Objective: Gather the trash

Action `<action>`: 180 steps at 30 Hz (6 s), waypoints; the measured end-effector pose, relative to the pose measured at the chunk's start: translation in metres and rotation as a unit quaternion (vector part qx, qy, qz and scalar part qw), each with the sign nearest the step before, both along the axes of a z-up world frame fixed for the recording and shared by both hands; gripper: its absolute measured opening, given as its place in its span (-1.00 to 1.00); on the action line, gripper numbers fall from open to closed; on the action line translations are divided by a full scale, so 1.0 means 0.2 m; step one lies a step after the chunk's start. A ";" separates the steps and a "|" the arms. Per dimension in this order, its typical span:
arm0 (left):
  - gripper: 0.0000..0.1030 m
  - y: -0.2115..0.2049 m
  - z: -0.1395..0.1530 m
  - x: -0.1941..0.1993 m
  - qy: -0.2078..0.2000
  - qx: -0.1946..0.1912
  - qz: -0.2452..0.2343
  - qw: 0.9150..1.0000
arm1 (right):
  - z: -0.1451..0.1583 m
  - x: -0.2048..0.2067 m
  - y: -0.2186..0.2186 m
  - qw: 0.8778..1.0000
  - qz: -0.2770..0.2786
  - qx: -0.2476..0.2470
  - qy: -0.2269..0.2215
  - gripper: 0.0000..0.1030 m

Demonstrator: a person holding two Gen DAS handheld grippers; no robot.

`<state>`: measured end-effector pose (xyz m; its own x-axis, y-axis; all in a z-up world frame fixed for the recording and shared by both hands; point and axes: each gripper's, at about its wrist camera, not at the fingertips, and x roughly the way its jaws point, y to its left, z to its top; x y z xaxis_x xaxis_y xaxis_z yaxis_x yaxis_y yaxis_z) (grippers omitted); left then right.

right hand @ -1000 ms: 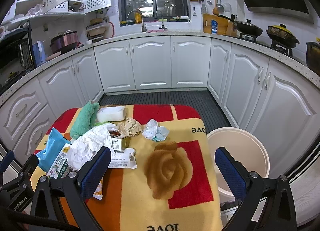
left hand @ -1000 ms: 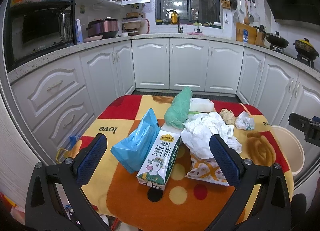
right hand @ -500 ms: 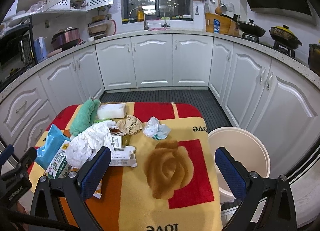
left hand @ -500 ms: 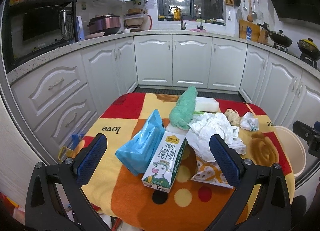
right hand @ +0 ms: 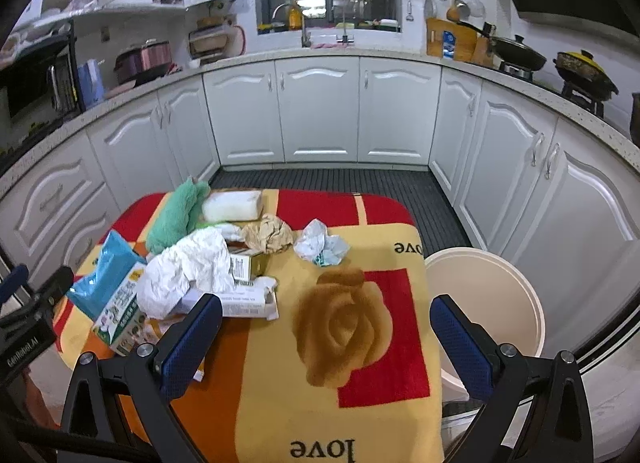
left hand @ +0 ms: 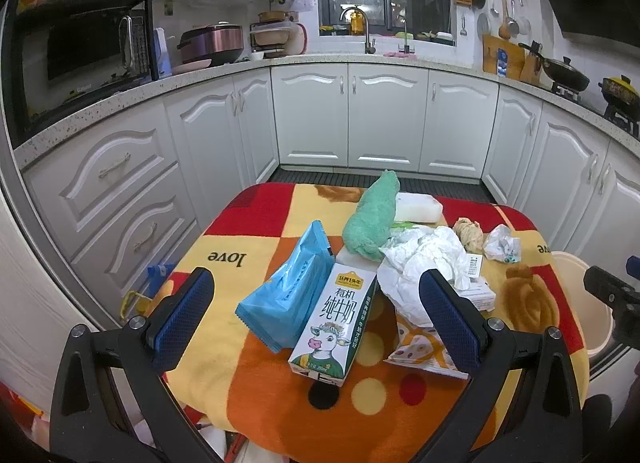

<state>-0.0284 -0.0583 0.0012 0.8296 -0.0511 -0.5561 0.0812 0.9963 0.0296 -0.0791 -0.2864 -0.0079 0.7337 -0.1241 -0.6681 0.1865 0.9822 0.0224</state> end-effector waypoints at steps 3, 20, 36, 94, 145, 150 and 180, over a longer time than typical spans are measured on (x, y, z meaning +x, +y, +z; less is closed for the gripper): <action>0.98 0.00 0.00 0.01 0.004 -0.001 0.000 1.000 | 0.00 -0.01 0.00 1.000 0.004 0.002 0.000 1.00; 0.98 0.19 -0.02 0.10 0.039 -0.008 -0.013 0.999 | -0.03 0.02 0.02 0.999 0.032 0.026 0.014 1.00; 0.98 0.21 -0.07 0.19 0.065 -0.002 -0.033 0.997 | -0.05 0.05 -0.03 0.999 0.033 0.033 0.006 1.00; -0.44 -0.11 0.04 0.30 0.111 -0.005 -0.176 0.978 | 0.06 0.11 -0.12 0.976 0.139 0.164 -0.037 -0.73; -0.03 -1.70 -0.23 0.15 0.165 0.014 -0.323 0.932 | -0.46 -0.27 -1.21 0.977 -0.121 0.168 0.049 -0.03; -0.03 -1.55 -0.19 0.14 0.148 0.013 -0.301 0.942 | -0.41 -0.25 -1.14 0.980 -0.117 0.153 0.041 0.14; 0.09 -0.26 -0.09 0.74 0.182 -0.006 -0.140 0.973 | -0.25 0.42 -0.38 0.986 0.060 0.147 0.047 0.45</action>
<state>0.1188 -0.1108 -0.0172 0.5306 -0.2562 -0.8080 0.3532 0.9334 -0.0640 0.0051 -0.3620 -0.0581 0.6652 0.1684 -0.7274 0.0843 0.9511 0.2972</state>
